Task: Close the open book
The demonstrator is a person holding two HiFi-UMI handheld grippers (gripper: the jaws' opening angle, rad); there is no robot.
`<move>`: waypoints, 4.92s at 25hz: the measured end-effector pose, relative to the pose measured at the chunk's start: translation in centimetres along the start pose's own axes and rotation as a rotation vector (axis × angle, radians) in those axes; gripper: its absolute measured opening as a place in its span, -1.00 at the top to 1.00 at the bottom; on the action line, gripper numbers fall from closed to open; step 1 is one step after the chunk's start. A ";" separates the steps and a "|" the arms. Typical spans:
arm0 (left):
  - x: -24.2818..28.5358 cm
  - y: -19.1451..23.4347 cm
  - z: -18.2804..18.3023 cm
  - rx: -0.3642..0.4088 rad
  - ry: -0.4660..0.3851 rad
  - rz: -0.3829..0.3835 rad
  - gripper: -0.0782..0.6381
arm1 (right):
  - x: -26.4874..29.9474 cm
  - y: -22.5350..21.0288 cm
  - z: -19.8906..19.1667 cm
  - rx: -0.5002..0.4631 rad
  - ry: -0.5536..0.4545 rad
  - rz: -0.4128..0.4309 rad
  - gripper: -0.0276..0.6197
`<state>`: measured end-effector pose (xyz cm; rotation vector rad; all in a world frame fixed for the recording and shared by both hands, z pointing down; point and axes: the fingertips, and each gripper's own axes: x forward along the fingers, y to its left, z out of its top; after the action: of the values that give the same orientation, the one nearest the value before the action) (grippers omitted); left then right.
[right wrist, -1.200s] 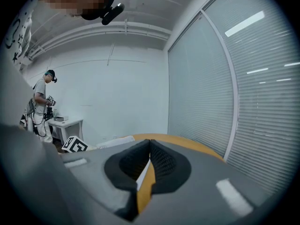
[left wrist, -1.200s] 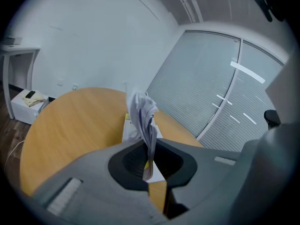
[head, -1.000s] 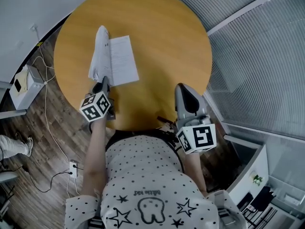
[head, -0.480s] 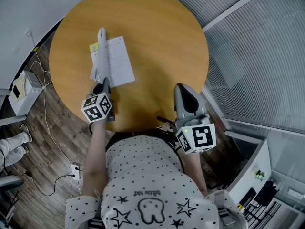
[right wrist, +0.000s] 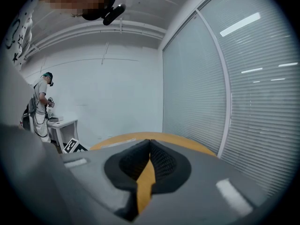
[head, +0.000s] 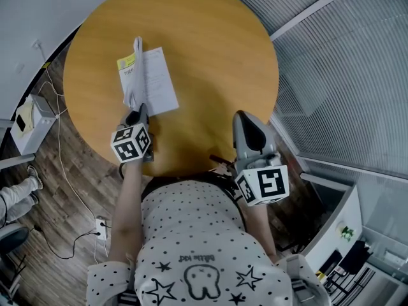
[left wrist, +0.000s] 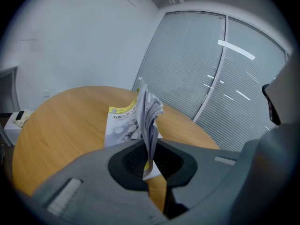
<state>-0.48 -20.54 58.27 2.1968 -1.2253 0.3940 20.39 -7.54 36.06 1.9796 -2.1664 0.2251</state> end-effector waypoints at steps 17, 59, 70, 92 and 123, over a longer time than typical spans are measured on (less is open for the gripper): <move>1.5 -0.6 -0.9 0.027 0.040 -0.022 0.69 | 1.6 -0.6 -0.2 -0.001 0.024 0.002 0.90; 6.1 -4.1 -4.9 0.414 0.241 -0.110 0.23 | 2.9 -1.3 -1.0 0.005 0.065 -0.008 0.90; 6.2 -4.6 -5.3 0.429 0.251 -0.150 -0.13 | 3.1 -1.1 -1.1 0.003 0.069 -0.007 0.90; -0.2 -6.8 4.7 0.360 -0.049 -0.166 -0.05 | 2.6 0.3 -0.4 -0.002 0.018 0.031 0.90; -18.8 -6.1 20.6 0.296 -0.560 -0.054 0.76 | -0.7 5.5 3.3 -0.029 -0.084 0.052 0.90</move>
<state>-5.91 -18.23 30.29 2.7009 -1.4568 -0.0844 14.84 -7.12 32.83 1.9526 -2.2604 0.1195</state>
